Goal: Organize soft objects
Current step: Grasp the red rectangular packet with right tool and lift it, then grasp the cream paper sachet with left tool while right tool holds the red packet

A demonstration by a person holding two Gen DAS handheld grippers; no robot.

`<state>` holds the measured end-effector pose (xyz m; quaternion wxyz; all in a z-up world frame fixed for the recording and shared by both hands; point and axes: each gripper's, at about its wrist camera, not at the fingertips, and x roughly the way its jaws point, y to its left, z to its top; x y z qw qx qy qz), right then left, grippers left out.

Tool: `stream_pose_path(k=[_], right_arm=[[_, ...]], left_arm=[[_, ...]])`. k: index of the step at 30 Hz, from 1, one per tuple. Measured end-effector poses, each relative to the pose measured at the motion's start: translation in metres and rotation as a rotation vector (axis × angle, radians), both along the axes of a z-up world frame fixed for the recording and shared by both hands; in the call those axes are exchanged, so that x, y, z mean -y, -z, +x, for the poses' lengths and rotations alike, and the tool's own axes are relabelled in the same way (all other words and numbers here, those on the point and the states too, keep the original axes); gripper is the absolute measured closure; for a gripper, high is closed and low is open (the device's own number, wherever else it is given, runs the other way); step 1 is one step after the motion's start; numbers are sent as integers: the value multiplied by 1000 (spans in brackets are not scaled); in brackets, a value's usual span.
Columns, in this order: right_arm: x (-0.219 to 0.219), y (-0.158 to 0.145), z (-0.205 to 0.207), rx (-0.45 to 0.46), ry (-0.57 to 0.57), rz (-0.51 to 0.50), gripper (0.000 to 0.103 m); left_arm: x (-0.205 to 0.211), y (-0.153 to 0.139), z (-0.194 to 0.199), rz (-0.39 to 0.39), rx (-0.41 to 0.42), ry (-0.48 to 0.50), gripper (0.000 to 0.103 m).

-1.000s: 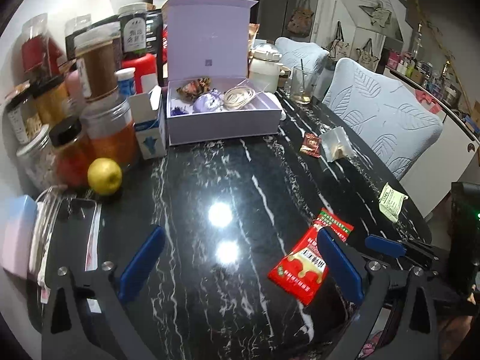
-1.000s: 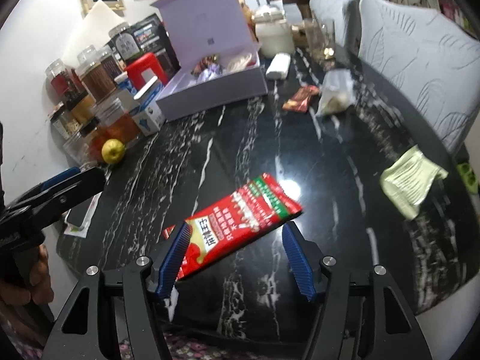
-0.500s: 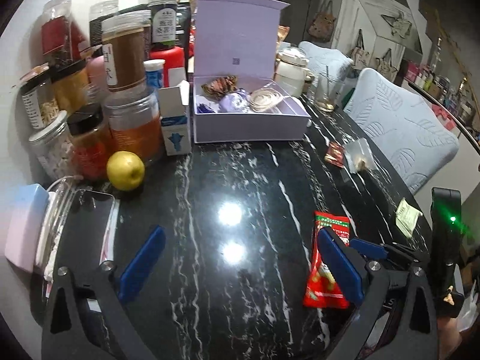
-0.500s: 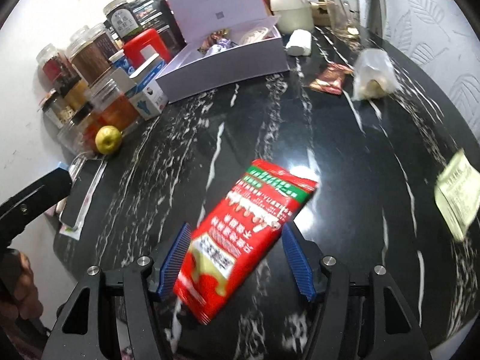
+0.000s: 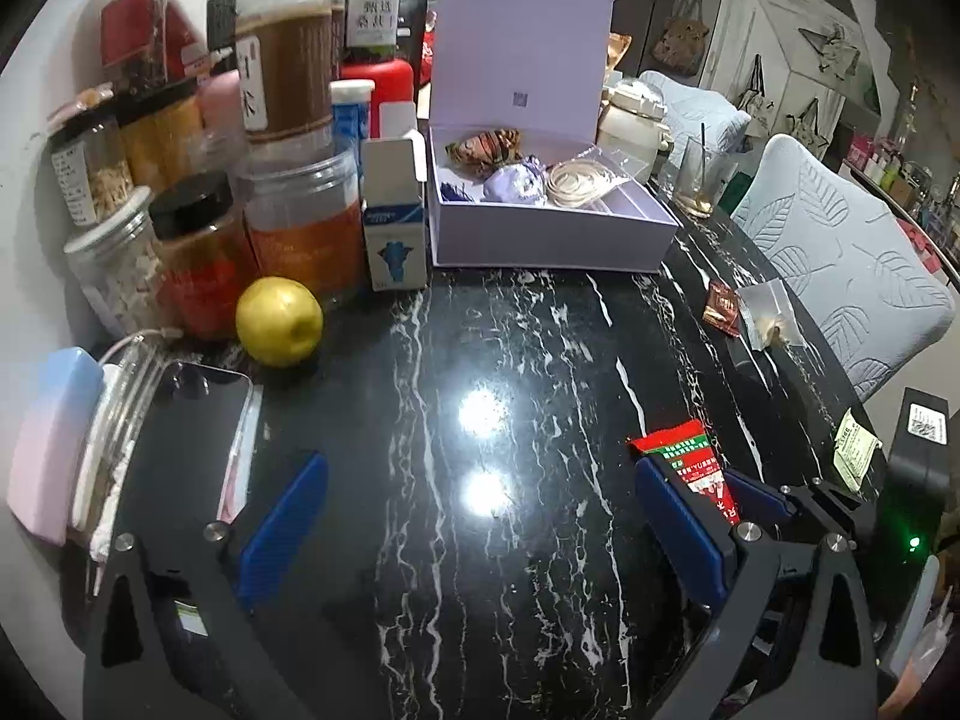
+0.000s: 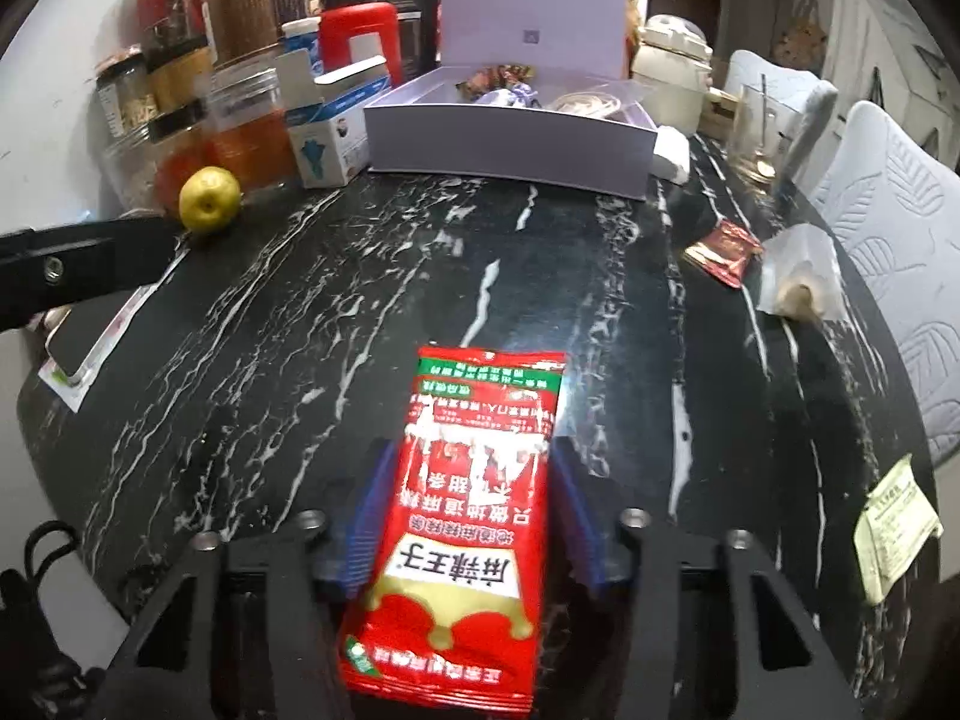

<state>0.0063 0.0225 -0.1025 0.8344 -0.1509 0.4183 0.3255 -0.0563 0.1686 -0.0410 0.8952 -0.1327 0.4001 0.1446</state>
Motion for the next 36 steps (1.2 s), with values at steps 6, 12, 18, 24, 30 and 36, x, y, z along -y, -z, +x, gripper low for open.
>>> stream_pose_path(k=[6,12,18,24,30,36], right_arm=[[14,-1,8,-64,15,91,60],[46,-18,18,-84,89,169,60],[102,-40,37,-58,224,206,60],[151,-48,53,-37,313,225,60],[191,-54,75,-12,363,213,60],[223,-58,87,-6,397,189,60]], left_arm=[[10,-2,8,-3,5,26,0],[26,-3,26,-28,15,75,0],[66,0,59,-33,2,176,0],[118,7,90,-53,-20,305,0],[163,14,115,-92,-35,416,0],[201,22,135,-135,-42,504,0]])
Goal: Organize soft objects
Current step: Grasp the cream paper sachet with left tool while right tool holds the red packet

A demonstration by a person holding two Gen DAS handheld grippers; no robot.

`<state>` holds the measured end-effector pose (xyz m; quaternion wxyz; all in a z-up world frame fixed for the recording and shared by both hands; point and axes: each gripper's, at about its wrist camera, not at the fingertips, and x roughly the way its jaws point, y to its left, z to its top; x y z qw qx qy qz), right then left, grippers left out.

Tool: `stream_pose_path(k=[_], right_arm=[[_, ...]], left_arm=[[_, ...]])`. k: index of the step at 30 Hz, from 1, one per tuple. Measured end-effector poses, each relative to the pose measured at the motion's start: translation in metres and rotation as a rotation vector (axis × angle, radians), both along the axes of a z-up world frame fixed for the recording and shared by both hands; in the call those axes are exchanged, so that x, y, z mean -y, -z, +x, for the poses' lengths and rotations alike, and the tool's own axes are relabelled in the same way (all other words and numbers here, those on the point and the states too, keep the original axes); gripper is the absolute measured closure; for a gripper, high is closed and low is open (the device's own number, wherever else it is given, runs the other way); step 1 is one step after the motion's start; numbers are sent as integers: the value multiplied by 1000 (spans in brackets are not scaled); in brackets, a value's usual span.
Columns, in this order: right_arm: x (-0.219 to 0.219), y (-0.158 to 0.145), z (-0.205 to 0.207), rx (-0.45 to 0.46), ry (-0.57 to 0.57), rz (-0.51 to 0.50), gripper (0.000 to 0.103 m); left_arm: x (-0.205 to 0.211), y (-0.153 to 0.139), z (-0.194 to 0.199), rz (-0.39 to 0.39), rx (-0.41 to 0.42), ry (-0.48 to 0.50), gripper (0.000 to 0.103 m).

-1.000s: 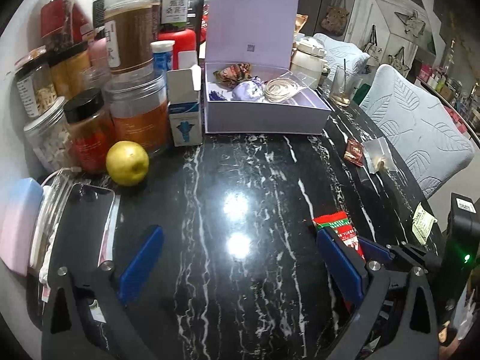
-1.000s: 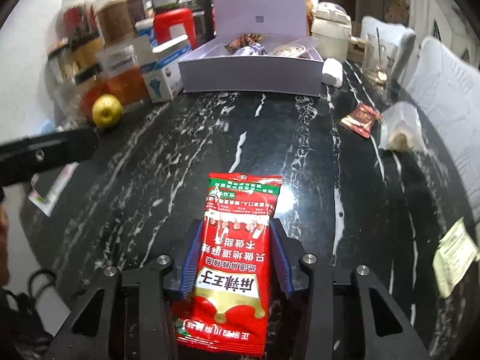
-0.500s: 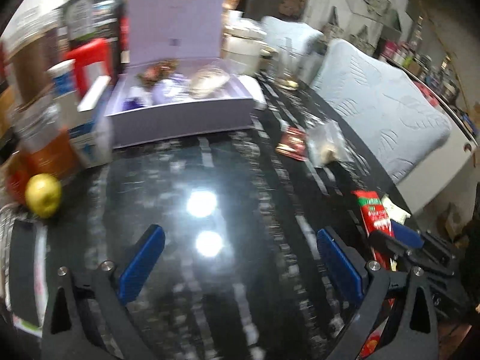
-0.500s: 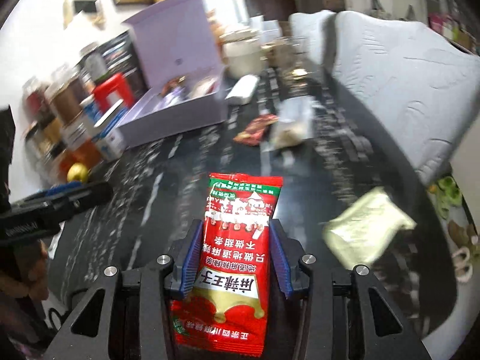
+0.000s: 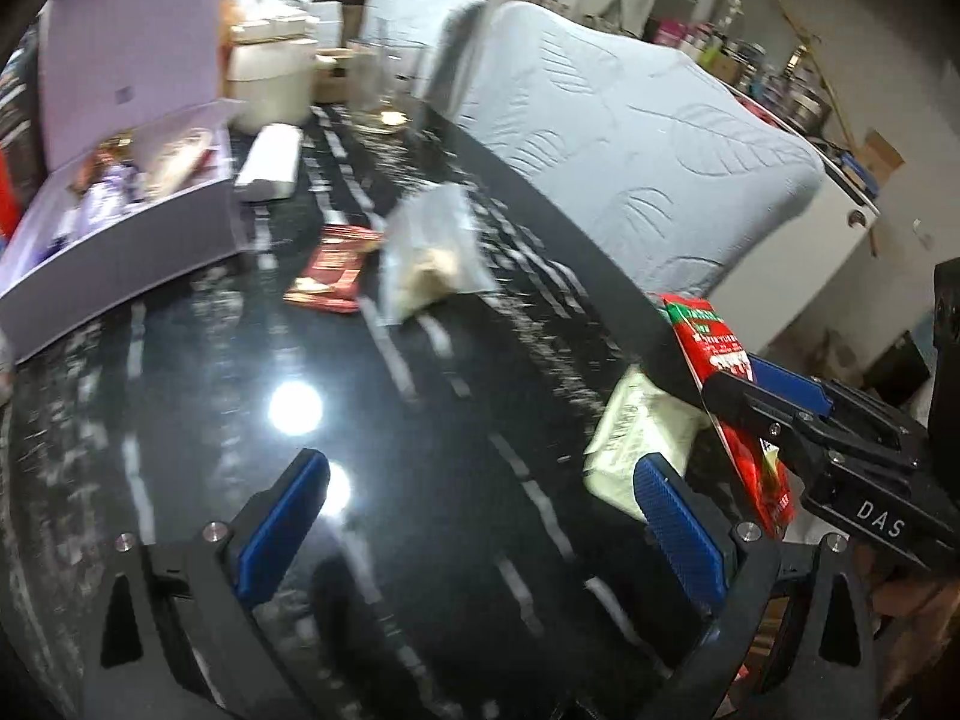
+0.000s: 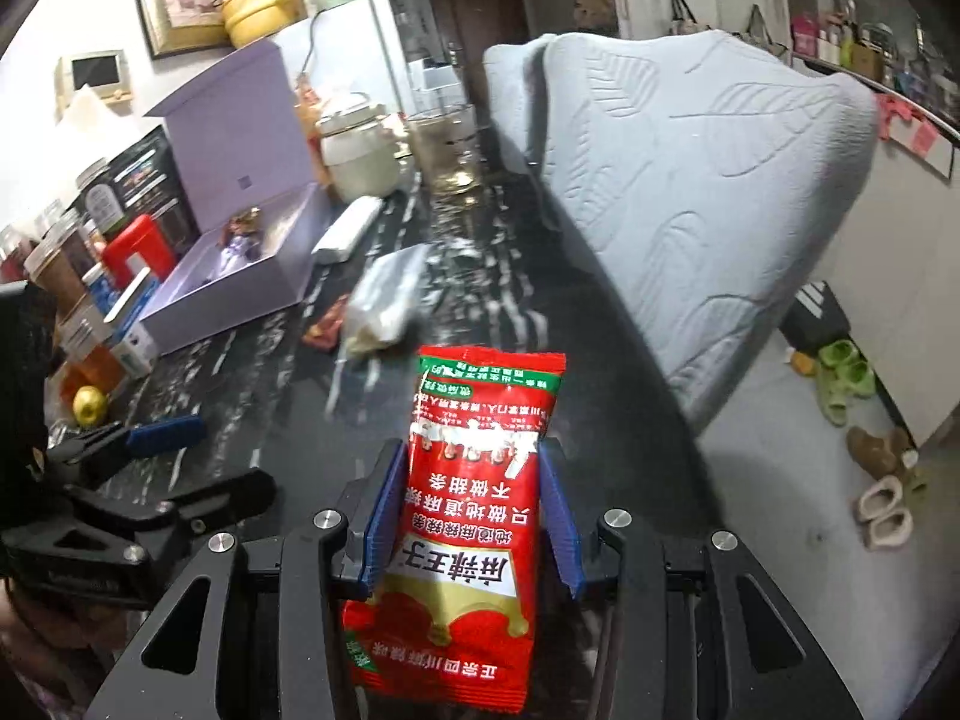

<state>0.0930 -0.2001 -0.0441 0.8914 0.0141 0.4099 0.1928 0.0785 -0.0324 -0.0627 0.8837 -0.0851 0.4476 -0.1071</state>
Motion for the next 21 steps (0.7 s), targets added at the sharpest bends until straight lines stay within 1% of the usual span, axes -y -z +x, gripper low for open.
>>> stream_pose_path(k=[3,11,15,18,20,21], right_arm=[[15,-2,2,-6,17,-3,60],[43,1,7,-21,81,1,60],[52,2,8,-29,107,6,60],[58,2,10,-31,124,11,60],[60,2,12,-34,133,18,60],[59,2,13,-35,134,21,60]], left_arm=[[18,5,8,-21,-17,50,0],[59,25,21,-39,-80,176,0],[75,32,27,-9,-85,210,1],[82,32,32,17,-70,222,1],[86,32,34,41,-57,217,4],[87,32,34,62,-44,210,11]])
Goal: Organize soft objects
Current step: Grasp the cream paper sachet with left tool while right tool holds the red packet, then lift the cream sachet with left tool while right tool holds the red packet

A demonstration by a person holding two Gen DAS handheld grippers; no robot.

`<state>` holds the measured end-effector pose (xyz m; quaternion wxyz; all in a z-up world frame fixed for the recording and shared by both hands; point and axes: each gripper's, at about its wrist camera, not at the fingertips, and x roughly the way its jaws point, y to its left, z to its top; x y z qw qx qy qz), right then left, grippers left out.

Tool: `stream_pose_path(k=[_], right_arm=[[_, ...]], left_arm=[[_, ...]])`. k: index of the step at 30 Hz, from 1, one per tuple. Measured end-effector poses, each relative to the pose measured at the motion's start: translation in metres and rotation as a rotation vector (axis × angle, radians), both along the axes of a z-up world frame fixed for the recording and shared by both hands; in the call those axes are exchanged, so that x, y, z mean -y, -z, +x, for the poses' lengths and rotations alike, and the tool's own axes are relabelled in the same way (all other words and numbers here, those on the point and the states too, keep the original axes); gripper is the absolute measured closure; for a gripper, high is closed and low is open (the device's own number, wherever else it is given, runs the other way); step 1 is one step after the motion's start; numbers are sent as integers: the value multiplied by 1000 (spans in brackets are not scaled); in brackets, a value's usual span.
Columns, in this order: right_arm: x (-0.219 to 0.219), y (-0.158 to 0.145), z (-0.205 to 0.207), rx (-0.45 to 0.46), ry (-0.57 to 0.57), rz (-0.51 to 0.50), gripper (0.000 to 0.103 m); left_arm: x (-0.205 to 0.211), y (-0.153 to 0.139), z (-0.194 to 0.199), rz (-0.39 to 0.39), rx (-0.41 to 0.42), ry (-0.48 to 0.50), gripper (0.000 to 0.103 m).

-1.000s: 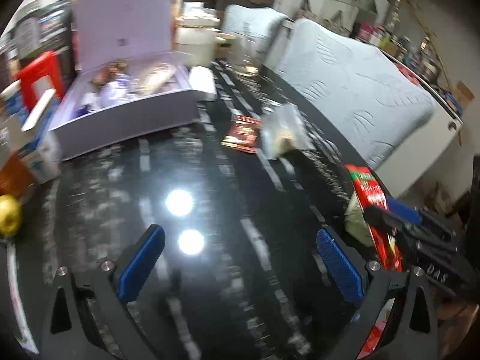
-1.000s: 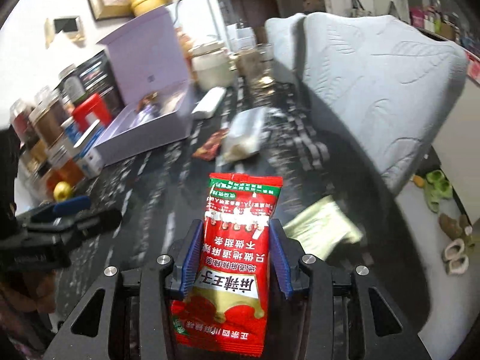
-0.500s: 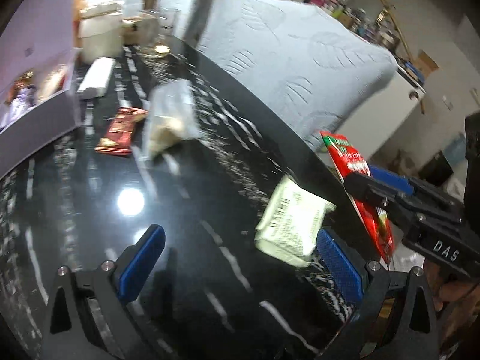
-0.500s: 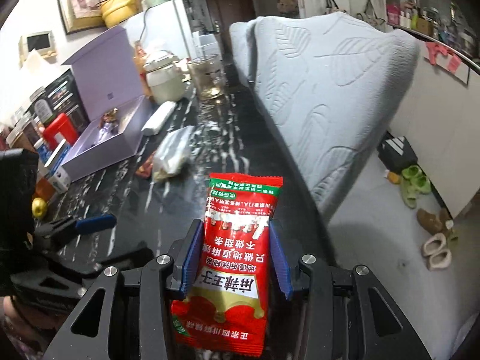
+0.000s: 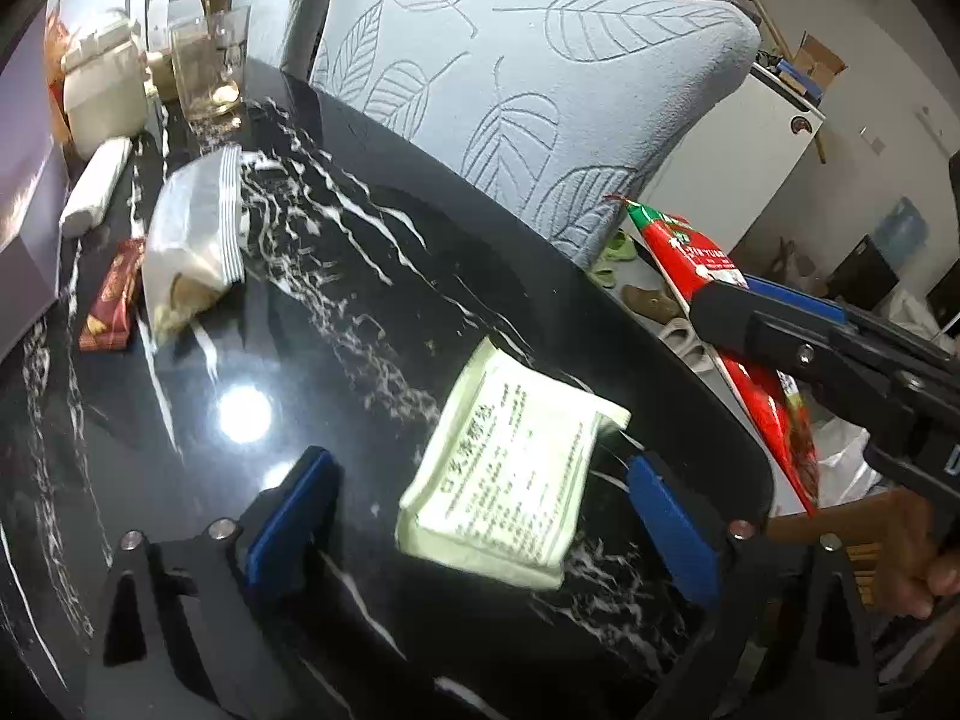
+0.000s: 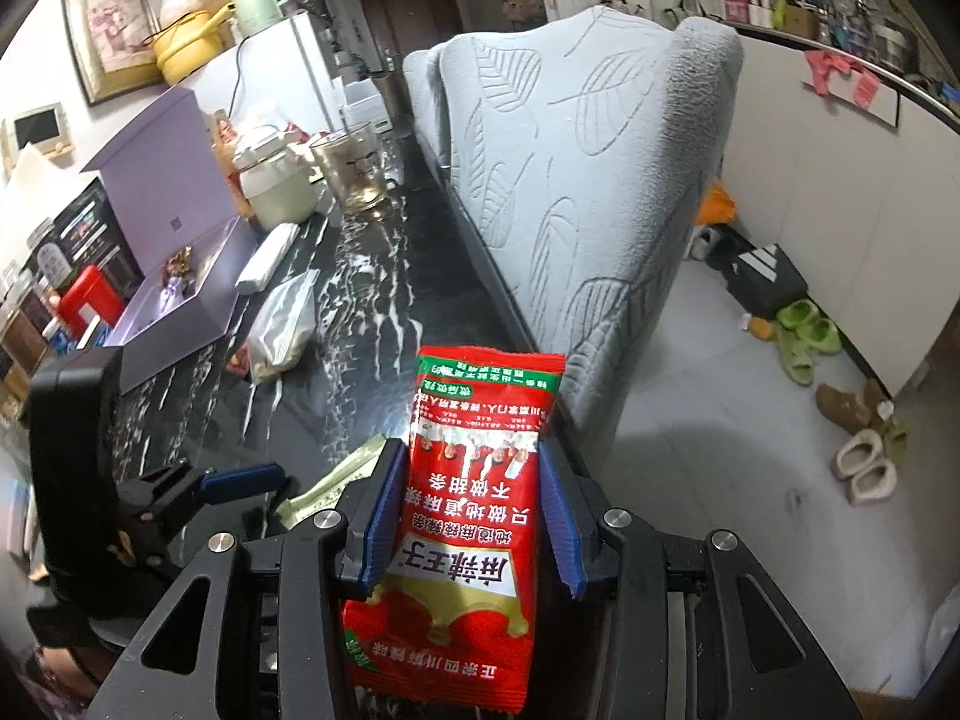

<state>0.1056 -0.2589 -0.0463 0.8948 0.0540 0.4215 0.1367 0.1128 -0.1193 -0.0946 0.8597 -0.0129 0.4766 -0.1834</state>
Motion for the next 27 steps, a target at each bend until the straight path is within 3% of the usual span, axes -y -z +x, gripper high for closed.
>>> stream_pose_path(k=[2,4,7,15,27], right_arm=[[0,1,1,-2,-2,4,60],[-2,2,2,-3,-7,2,60],[-4,2,4,-7,-11,1,60],[-11,5,4,-18,-28,5,60],[-49,10,1,-32,-110,21,60]], left_arm=[[2,-1,0,55,31,-8,29],[3,-2,0,98,58,-17,54],[-1,-2,2,98,68,-17,60],[-23,-3,2,22,20,-58,62],[-71,-16,-24,1,45,-166,62]])
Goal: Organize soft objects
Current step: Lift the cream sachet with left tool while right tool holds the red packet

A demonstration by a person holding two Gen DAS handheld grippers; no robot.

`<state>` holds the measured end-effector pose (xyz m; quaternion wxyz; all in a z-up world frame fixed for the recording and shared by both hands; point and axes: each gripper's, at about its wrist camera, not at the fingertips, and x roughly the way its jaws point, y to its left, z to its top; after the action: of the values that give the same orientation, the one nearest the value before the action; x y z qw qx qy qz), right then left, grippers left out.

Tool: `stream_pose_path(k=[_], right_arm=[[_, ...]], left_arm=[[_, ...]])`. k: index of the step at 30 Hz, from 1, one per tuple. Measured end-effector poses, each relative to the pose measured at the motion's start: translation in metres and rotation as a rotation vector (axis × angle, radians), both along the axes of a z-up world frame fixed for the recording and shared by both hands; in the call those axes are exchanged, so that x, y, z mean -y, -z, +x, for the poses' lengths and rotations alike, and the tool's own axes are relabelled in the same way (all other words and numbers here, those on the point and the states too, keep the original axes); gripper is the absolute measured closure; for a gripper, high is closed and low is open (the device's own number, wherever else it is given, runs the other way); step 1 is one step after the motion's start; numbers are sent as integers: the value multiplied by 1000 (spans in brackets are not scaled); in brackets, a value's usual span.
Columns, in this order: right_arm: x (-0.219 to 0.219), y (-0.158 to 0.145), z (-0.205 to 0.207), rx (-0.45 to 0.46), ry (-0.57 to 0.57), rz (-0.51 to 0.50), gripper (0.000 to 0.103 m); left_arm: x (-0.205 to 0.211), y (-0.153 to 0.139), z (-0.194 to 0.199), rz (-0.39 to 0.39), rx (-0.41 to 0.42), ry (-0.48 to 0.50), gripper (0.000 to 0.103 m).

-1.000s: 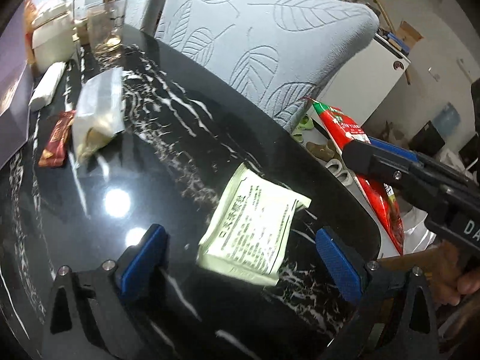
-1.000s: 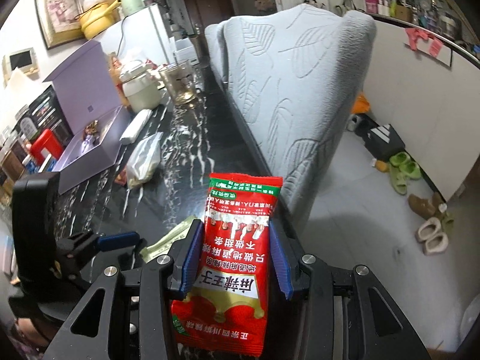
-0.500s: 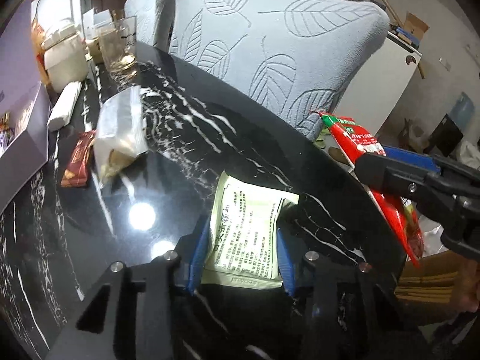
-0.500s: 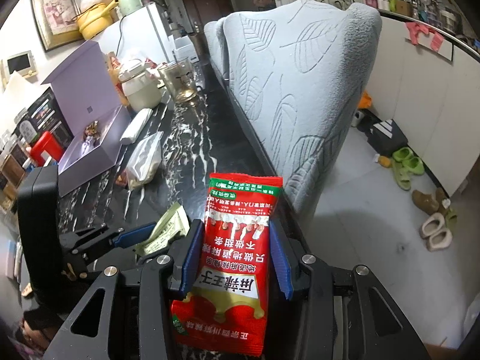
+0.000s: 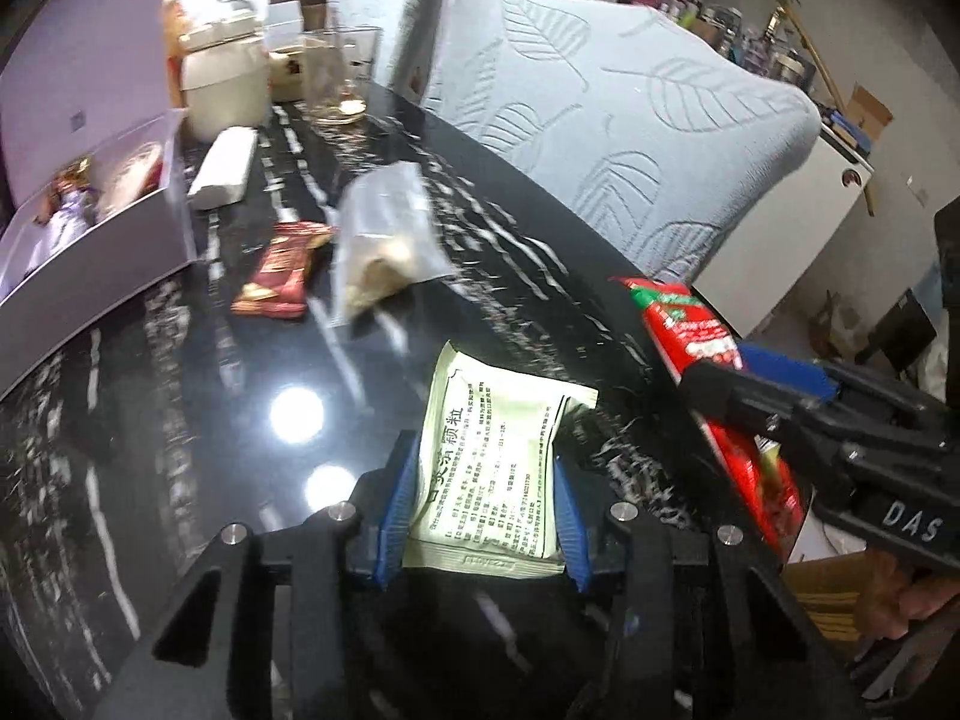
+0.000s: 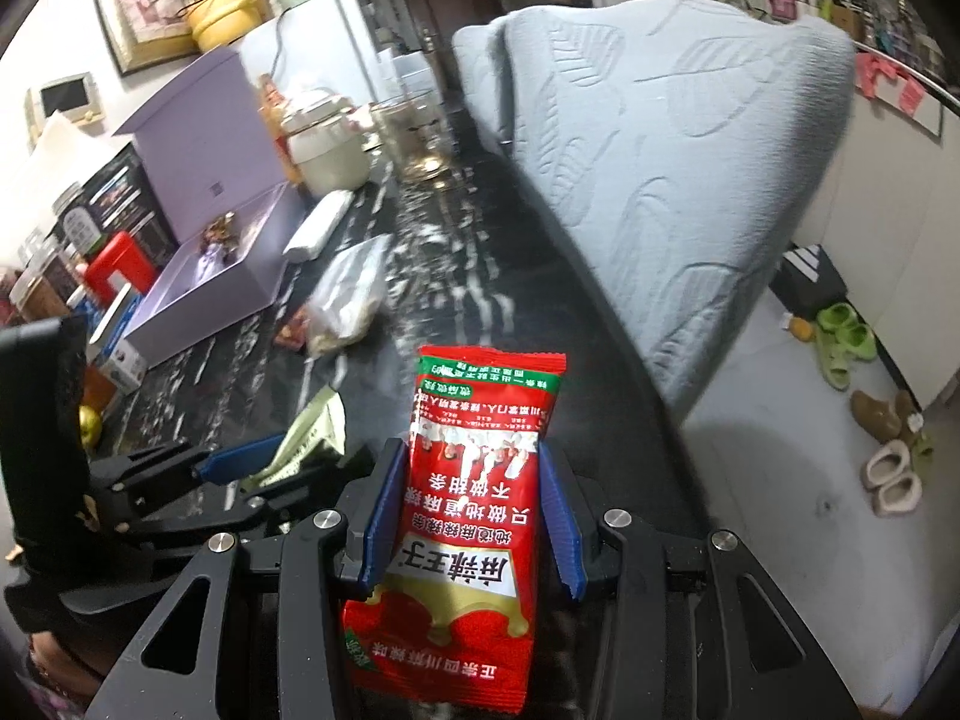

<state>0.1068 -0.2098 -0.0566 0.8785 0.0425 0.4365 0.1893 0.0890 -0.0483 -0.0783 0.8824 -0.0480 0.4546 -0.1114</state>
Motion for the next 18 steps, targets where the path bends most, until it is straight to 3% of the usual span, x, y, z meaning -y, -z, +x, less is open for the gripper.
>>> stream_pose_path(k=[18], right_arm=[[-100,0,-33,16,-231,55,60]], left_arm=[[-95,-22,-66,7,68,-223,62]])
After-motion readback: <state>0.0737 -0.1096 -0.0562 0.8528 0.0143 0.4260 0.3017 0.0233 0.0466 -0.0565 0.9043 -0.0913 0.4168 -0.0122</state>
